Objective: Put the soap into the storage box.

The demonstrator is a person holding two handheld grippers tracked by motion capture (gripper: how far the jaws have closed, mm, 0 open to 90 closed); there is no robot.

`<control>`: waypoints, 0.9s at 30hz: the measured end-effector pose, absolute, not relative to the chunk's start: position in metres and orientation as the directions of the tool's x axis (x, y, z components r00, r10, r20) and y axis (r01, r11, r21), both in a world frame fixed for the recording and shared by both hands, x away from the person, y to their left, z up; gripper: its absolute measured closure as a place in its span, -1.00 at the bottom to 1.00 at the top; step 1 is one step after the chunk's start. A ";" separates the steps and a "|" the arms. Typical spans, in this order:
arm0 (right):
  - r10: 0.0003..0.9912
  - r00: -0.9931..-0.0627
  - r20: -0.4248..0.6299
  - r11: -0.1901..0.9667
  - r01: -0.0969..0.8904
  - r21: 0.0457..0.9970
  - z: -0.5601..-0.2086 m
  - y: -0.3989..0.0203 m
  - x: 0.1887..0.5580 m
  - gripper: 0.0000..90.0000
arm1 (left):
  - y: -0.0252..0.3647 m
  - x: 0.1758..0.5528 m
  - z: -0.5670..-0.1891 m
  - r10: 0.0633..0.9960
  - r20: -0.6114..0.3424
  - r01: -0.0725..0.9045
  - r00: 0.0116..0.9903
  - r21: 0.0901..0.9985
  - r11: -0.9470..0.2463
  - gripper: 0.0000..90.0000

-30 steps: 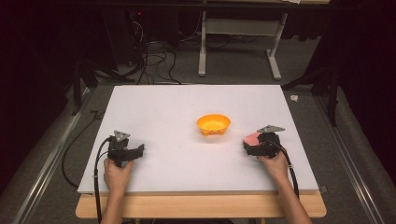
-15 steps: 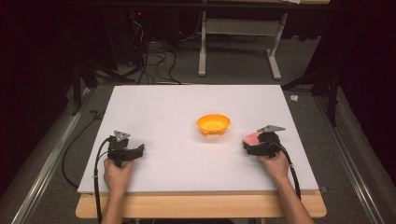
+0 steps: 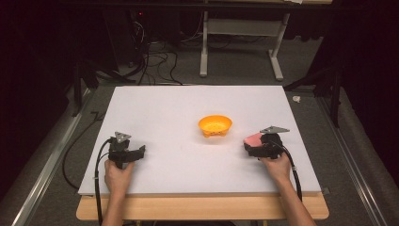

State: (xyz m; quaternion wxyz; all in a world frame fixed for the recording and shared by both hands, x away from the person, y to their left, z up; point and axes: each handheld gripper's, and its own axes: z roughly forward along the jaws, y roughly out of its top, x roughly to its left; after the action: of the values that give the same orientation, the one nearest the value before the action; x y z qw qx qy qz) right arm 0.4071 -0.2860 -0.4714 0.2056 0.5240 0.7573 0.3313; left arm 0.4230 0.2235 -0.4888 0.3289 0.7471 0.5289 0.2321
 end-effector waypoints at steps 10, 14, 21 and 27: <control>0.911 -0.408 0.056 0.230 0.618 0.751 -0.447 -0.272 0.403 -0.70 | 0.224 0.423 -0.489 0.943 -0.001 0.638 0.333 0.737 -0.224 -0.54; 0.903 -0.420 0.096 0.208 0.621 0.756 -0.436 -0.266 0.404 -0.70 | 0.224 0.423 -0.489 0.943 -0.002 0.638 0.333 0.737 -0.224 -0.54; 0.893 -0.435 0.115 0.208 0.625 0.752 -0.423 -0.250 0.411 -0.70 | 0.224 0.423 -0.489 0.943 -0.002 0.638 0.333 0.737 -0.224 -0.54; 0.890 -0.440 0.116 0.212 0.626 0.750 -0.418 -0.239 0.416 -0.70 | 0.224 0.423 -0.489 0.943 -0.002 0.638 0.333 0.737 -0.224 -0.54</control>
State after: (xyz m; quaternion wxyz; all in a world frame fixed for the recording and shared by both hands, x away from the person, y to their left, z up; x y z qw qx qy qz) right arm 0.4158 -0.2390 -0.4183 0.1737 0.4996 0.7589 0.3798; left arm 0.4230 0.2236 -0.4889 0.3293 0.7470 0.5289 0.2319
